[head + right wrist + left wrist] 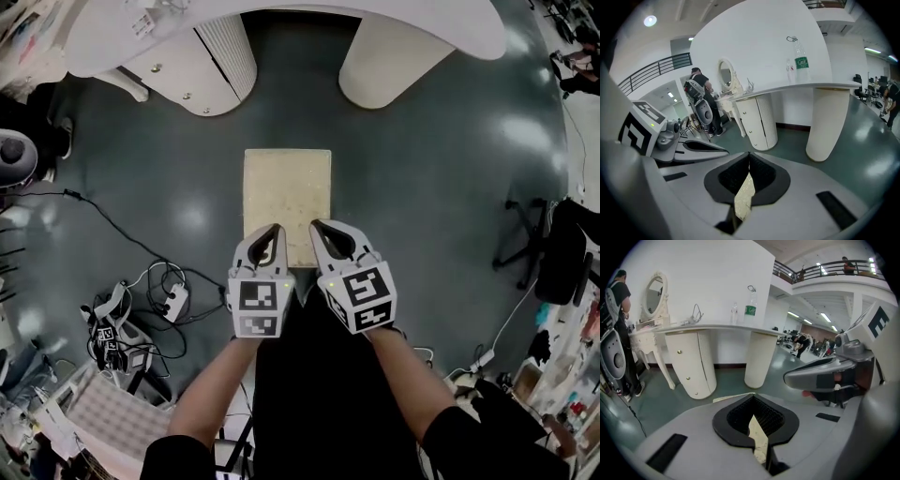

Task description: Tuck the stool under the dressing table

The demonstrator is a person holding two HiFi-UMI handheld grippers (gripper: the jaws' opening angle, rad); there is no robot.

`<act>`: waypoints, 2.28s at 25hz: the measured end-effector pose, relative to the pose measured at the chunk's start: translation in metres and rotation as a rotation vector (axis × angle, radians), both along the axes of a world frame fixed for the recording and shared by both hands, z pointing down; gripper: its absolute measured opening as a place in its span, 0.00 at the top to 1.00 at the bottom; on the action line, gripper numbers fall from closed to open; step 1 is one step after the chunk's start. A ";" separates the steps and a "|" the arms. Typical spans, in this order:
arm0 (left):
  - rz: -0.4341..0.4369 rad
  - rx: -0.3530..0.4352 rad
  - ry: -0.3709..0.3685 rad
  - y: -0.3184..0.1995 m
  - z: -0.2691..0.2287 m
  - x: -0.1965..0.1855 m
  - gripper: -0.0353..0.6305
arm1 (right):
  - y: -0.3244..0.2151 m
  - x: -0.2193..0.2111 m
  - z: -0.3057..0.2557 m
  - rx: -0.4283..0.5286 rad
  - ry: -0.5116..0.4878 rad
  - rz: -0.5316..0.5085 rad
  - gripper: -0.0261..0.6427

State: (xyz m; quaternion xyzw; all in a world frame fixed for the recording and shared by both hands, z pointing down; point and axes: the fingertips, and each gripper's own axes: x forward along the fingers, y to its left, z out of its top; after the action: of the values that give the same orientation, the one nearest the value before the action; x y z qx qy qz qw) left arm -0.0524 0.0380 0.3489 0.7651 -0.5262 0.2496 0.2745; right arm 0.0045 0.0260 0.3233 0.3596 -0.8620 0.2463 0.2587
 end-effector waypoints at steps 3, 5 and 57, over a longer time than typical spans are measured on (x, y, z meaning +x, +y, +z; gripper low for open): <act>-0.024 -0.036 0.003 -0.001 0.028 -0.008 0.94 | -0.001 0.002 0.027 -0.030 0.022 0.005 0.95; -0.033 -0.082 0.006 -0.001 0.051 -0.012 0.94 | -0.001 0.005 0.047 -0.049 0.045 0.004 0.95; 0.107 -0.781 0.434 0.006 0.300 -0.053 0.17 | 0.012 0.046 0.312 -0.729 -0.310 0.095 0.50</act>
State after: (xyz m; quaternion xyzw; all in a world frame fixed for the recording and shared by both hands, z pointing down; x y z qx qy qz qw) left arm -0.1051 0.0444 0.6488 0.6649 -0.2825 0.2770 0.6335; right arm 0.0502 0.0380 0.6353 0.2422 -0.7292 0.5993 0.2246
